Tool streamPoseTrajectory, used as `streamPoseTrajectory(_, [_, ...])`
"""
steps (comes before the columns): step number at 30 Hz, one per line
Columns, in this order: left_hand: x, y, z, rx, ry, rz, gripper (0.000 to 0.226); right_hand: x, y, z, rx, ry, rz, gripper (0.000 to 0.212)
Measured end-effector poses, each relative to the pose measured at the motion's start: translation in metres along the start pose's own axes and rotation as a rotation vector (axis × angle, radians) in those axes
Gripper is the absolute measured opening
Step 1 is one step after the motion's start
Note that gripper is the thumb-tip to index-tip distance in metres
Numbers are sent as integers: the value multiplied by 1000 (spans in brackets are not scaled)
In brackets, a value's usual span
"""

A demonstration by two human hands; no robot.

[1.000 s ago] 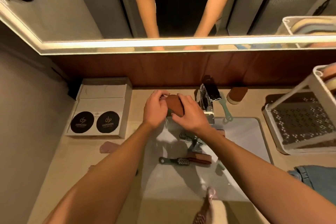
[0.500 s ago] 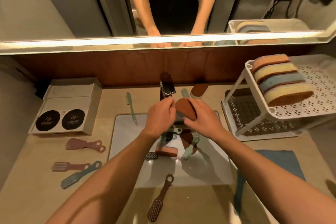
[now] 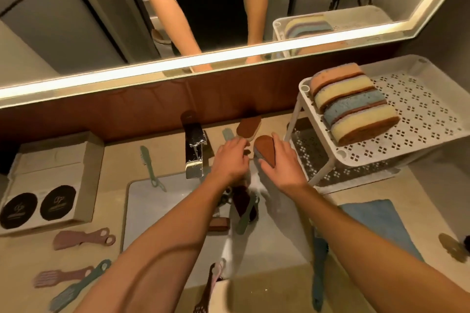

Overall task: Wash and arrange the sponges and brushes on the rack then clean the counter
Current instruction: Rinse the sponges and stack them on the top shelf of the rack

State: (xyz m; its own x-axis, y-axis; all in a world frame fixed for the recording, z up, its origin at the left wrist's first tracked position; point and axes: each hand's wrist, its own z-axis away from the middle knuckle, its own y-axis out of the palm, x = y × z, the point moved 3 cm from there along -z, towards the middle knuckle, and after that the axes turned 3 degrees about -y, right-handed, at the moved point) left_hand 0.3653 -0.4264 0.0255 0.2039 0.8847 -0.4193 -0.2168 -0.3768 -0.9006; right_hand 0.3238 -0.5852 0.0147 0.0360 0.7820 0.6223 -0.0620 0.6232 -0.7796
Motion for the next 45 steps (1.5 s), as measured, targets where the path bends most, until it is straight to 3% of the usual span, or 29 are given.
streamPoseTrajectory(3, [7,16,-27,155,-10,-111,68,-9,8,-13,9,67,-23,83])
streamPoseTrajectory(6, [14,33,-52,231,37,-189,79,-16,20,-18,-35,48,-77,81])
streamPoseTrajectory(11, [16,53,-78,273,71,-266,78,-31,34,-31,-41,96,-64,79])
streamPoseTrajectory(15, [17,55,-70,140,93,-232,71,-39,46,-30,1,117,-101,76])
streamPoseTrajectory(24, [25,63,-71,83,-20,-245,66,-33,48,-28,3,156,-64,76])
streamPoseTrajectory(29, [21,58,-77,93,29,-190,56,-27,42,-24,-5,135,-32,78])
streamPoseTrajectory(32, [21,47,-69,40,50,-198,65,-22,36,-22,-47,89,0,81])
streamPoseTrajectory(38, [24,18,-45,35,16,71,59,3,19,-15,-161,-17,-77,78])
streamPoseTrajectory(45, [22,-10,-6,-18,-62,317,52,34,0,2,-122,-124,-109,72])
